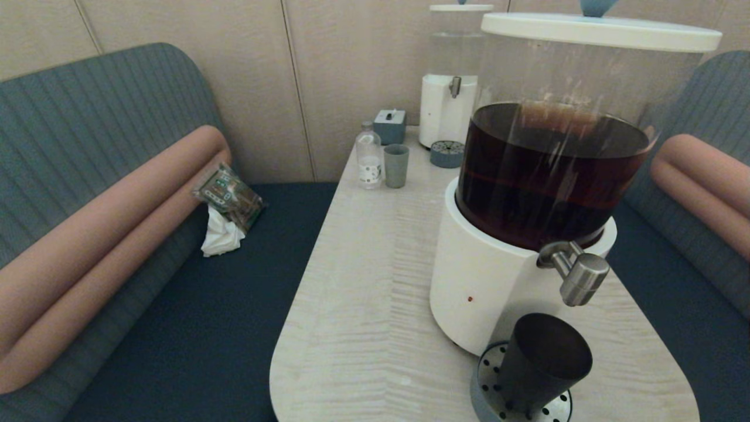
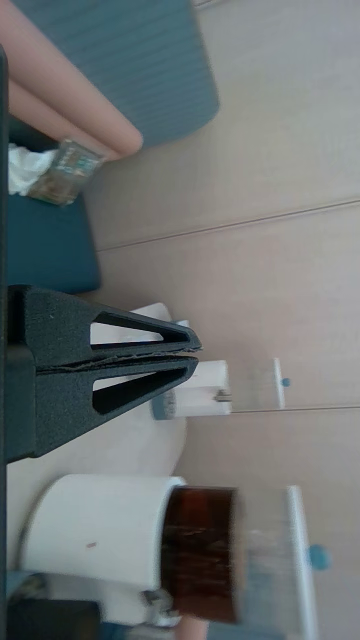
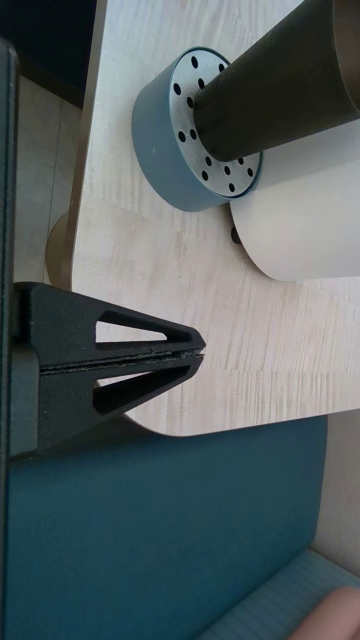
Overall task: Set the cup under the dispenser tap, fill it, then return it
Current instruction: Turn on the faucet
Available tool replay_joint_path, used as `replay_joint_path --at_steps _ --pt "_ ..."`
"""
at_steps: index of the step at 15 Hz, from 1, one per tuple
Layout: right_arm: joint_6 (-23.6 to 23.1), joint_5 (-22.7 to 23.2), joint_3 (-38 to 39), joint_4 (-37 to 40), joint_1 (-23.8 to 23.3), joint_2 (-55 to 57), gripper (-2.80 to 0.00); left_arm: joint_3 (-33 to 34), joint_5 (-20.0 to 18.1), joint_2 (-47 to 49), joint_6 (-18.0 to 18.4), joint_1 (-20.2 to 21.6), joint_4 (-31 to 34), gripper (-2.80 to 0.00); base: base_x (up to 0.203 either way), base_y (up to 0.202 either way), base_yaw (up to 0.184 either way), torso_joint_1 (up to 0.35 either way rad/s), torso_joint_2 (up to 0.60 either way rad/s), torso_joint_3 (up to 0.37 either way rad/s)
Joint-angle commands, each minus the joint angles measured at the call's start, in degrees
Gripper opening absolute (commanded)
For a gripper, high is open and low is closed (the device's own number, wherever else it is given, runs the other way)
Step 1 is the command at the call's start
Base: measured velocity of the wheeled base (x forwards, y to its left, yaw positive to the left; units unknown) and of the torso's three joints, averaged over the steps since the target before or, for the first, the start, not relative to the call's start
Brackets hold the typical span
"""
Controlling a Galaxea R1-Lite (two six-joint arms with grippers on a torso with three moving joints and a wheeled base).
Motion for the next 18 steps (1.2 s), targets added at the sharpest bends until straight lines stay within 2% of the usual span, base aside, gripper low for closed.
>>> replay_joint_path --at_steps 1,3,6,7,8,10,11,14,16,18 --pt "0.0 0.0 0.4 0.0 0.0 -0.3 -2.8 2.7 0.1 -7.3 0.8 -0.1 4.6 -2.8 0.0 0.0 0.0 0.0 0.0 0.0" --pt "0.0 0.0 0.4 0.0 0.0 -0.3 -2.8 8.4 1.0 -8.5 3.4 -0.1 4.0 -2.8 0.0 0.0 0.0 0.0 0.0 0.0" --pt "0.0 0.0 0.4 0.0 0.0 -0.3 -2.8 22.8 2.6 -8.4 5.4 -0.1 -0.1 -2.8 0.0 0.0 0.0 0.0 0.0 0.0" --pt "0.0 0.0 0.4 0.0 0.0 -0.3 -2.8 26.3 3.4 -8.4 5.8 -0.1 0.6 -2.8 0.0 0.0 0.0 0.0 0.0 0.0" --pt "0.0 0.0 0.4 0.0 0.0 -0.3 -2.8 27.3 5.1 -8.4 6.4 -0.1 3.8 -2.8 0.0 0.0 0.0 0.0 0.0 0.0" --pt "0.0 0.0 0.4 0.0 0.0 -0.3 -2.8 26.8 11.6 -8.3 7.0 -0.1 7.9 -2.8 0.0 0.0 0.0 0.0 0.0 0.0" --pt "0.0 0.0 0.4 0.0 0.0 -0.3 -2.8 26.7 13.0 -8.3 7.0 -0.1 11.1 -2.8 0.0 0.0 0.0 0.0 0.0 0.0" --pt "0.0 0.0 0.4 0.0 0.0 -0.3 -2.8 26.4 13.4 -8.3 6.2 -0.1 14.1 -2.8 0.0 0.0 0.0 0.0 0.0 0.0" --pt "0.0 0.0 0.4 0.0 0.0 -0.3 -2.8 25.3 14.0 -8.3 2.5 -0.2 18.4 -2.8 0.0 0.0 0.0 0.0 0.0 0.0" --pt "0.0 0.0 0.4 0.0 0.0 -0.3 -2.8 25.1 14.2 -8.0 2.4 -0.2 18.9 -2.8 0.0 0.0 0.0 0.0 0.0 0.0"
